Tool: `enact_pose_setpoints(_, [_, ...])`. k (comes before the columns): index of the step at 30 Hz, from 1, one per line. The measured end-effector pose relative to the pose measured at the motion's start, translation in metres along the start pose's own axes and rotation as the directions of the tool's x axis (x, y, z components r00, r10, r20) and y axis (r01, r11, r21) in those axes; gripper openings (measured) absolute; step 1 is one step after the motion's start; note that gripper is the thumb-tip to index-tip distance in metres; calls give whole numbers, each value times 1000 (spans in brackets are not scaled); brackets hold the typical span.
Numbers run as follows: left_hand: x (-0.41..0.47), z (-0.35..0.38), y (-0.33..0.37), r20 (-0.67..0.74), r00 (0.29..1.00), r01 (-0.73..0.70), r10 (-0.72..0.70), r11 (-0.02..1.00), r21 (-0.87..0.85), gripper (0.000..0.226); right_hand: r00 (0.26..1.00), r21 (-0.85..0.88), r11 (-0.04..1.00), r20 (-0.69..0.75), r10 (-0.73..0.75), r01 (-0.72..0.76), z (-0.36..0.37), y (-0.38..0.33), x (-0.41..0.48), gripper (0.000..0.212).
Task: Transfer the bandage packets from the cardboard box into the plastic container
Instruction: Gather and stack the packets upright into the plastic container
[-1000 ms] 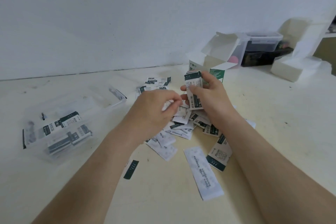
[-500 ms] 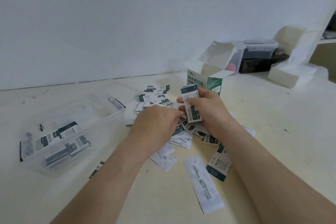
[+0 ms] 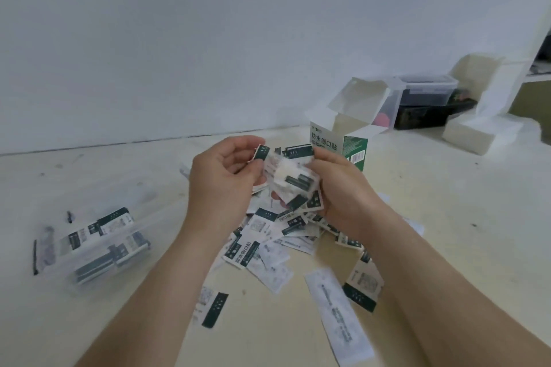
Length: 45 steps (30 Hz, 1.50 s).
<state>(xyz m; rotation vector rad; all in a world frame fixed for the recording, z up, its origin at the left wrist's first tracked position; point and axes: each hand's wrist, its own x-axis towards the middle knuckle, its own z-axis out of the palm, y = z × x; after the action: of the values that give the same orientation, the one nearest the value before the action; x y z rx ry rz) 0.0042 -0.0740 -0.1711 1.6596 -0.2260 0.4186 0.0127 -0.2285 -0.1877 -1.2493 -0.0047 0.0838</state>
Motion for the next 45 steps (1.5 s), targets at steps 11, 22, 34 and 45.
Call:
enact_pose_setpoints(11, [-6, 7, -13, 20, 984, -171, 175, 929, 329, 33, 930, 76, 944, 215, 298, -320, 11, -1, -13, 33])
enact_pose_setpoints(22, [-10, 4, -4, 412, 909, -266, 62, 847, 460, 79, 975, 77, 981, 146, 167, -179, 12, 1, -13, 15])
enact_pose_setpoints(34, [-11, 7, -17, 543, 840, -414, 16, 665, 621, 111, 944, -118, 990, 311, 109, -75, 13, 7, -10, 39])
enact_pose_setpoints(45, [-1, -2, -7, 318, 946, 74, -68, 997, -6, 36, 855, 122, 966, 499, 138, -227, 9, 4, -8, 48])
